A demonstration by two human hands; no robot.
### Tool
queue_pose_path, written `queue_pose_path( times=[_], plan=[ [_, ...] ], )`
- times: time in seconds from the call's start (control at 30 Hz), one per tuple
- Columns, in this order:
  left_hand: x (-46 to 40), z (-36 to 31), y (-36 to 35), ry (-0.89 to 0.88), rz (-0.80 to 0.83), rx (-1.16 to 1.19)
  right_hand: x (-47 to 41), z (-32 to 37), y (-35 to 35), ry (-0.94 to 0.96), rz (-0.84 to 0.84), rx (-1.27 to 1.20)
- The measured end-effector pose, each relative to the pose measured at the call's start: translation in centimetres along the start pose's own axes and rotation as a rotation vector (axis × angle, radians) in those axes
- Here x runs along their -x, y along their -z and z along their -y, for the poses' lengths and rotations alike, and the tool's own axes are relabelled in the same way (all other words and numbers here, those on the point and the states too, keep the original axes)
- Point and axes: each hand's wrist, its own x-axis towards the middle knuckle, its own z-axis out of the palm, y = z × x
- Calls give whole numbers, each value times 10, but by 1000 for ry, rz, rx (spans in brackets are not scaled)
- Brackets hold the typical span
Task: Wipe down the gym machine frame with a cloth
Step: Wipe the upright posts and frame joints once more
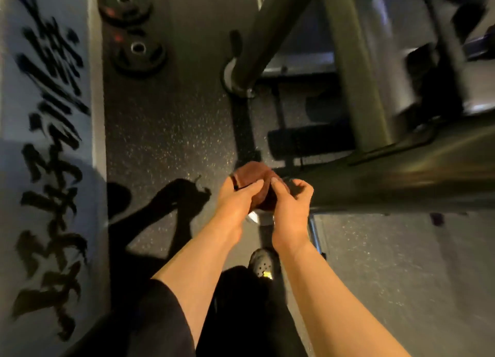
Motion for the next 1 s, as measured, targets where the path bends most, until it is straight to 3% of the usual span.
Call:
queue_pose_path(
  times=[0.1, 0.2, 0.33, 0.57, 0.77, 0.9, 1.0],
  plan=[
    [51, -54, -24, -168, -44, -94, 37, 71, -2, 207, -74, 137],
    [106, -92, -56, -349, -72, -289, 86, 133, 19, 312, -62, 81],
    [179, -111, -101, -543, 84, -401, 149, 186, 65, 341, -48, -70],
    [271, -68, -160, -531, 467, -394, 202, 204, 158, 365, -271, -197],
    [313, -19, -192, -495, 672, -442, 221, 190, 247, 362, -311, -303],
    [344, 21, -243, -604, 673, -438, 228, 188, 331, 424, -291, -518],
    [358, 53, -286, -734, 488, -548, 222, 182, 413, 371, -245, -682]
  ],
)
